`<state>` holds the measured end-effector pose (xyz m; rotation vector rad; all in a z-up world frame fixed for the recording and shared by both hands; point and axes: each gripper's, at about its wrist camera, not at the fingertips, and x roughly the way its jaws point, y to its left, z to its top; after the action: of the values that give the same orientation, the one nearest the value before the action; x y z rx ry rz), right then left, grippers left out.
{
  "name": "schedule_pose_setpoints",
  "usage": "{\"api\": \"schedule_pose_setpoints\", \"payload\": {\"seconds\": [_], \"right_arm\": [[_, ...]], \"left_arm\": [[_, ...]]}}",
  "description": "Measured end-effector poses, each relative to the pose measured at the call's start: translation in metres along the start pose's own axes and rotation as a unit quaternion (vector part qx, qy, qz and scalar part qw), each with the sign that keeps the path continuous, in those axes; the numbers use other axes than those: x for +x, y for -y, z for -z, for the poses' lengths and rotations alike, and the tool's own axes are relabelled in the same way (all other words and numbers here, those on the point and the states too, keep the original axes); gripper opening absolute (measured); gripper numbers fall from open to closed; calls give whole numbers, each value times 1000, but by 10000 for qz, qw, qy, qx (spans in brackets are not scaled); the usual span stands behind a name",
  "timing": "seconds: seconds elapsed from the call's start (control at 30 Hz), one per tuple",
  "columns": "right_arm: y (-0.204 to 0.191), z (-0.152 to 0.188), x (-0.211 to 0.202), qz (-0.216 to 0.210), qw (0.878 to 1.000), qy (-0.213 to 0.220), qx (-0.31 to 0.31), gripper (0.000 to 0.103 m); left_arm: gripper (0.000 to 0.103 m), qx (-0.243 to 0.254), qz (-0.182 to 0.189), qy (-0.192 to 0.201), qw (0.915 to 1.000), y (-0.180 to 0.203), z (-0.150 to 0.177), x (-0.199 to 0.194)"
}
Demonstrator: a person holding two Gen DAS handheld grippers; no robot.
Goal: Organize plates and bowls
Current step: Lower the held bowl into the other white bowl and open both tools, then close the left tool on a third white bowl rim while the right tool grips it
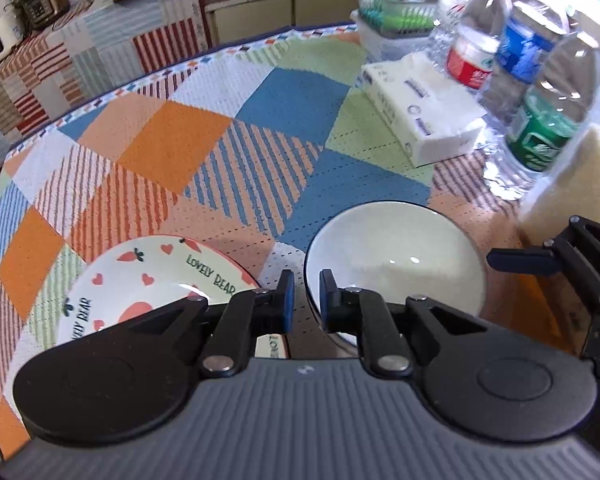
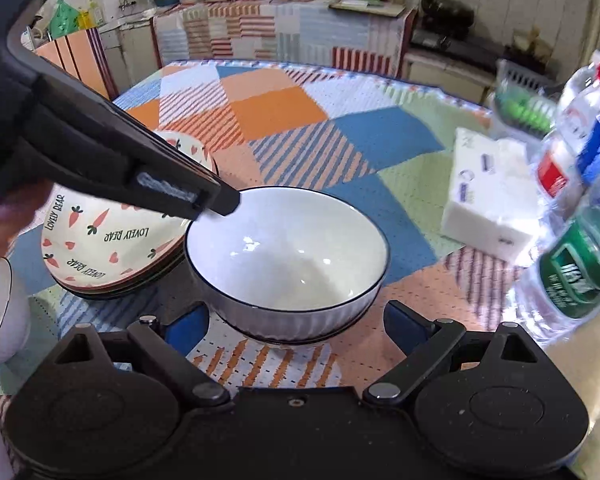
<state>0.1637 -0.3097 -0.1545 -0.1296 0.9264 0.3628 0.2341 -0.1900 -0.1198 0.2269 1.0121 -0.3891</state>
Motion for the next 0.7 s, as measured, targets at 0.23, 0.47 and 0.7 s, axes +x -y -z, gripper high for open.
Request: {"api": "schedule_pose_setpoints", "payload": {"seconds": [0.23, 0.47, 0.7], "right_arm": [[-12, 0, -38, -38, 9998, 208, -65, 96], [-40, -9, -74, -108, 9991, 157, -376, 96], [-68, -22, -111, -654, 9967, 160, -461, 96]], "left_arm": [[13, 148, 356, -60, 9992, -15, 12, -54], [13, -55, 529, -363, 9979, -36, 29, -102], [13, 40, 511, -497, 9974, -53, 58, -134]]}}
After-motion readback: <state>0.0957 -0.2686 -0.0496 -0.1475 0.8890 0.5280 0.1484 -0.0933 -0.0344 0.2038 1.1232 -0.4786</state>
